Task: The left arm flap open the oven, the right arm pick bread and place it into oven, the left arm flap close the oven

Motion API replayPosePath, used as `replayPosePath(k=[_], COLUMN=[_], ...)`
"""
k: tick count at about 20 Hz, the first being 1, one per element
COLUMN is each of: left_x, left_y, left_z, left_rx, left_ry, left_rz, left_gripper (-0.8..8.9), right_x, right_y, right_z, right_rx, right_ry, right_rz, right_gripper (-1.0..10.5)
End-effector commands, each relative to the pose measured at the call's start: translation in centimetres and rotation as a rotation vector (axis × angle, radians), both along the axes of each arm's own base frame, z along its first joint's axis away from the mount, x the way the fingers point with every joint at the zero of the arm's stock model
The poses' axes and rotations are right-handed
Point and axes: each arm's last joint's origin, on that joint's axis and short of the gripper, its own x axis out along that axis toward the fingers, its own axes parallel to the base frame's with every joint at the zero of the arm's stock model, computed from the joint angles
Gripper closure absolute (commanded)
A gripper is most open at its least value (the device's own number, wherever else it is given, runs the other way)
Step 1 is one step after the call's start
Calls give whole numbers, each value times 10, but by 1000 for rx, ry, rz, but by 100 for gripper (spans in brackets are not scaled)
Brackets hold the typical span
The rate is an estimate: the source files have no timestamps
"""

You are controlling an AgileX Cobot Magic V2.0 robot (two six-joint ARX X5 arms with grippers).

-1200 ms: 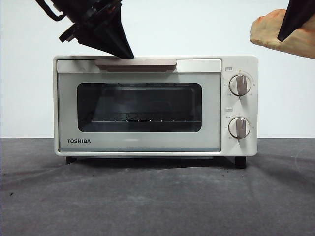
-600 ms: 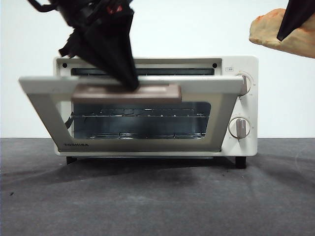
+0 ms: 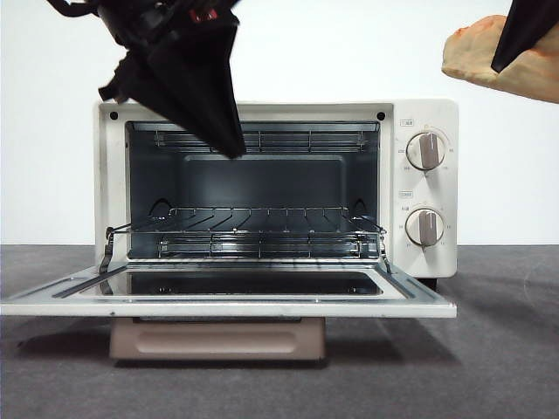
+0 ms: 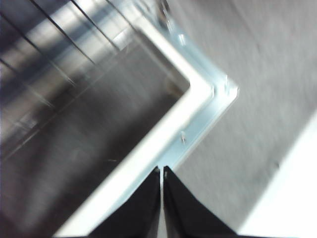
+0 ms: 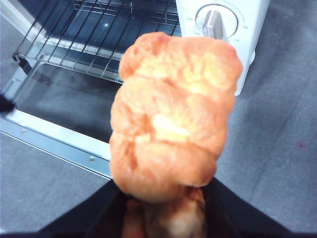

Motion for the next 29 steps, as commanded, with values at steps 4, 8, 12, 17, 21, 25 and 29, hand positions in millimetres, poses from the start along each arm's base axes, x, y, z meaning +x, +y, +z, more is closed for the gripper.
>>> replayPosePath(k=[4,8,12,17,21,25,29], left_x=[-2,-20,-46,-84,-105,-109,-109], left_y=[40,85,124,154,161,162,162], left_z=[35,36,22,9,8,6,6], left_rx=[-101,-145,-173,-226,-236,-221,-219], left_ry=[-109,-177,-231,-308,-331,-306,-302], left_rz=[130,253,384,504,513,514,514], left_gripper=[797,797,798,798,797,797,797], right_x=[2,8,17,25,30,39,56], right_y=[4,9,17,32,47,64,88], right_z=[6,3,-1,-9,-14,-25,-40], right_rx=[16,26,38,25,35,42,84], right_ry=[-18,8,25,59,59,92,92], right_rz=[35,61,88,131,168,184,181], right_gripper=[770,770,770,770,770,770,770])
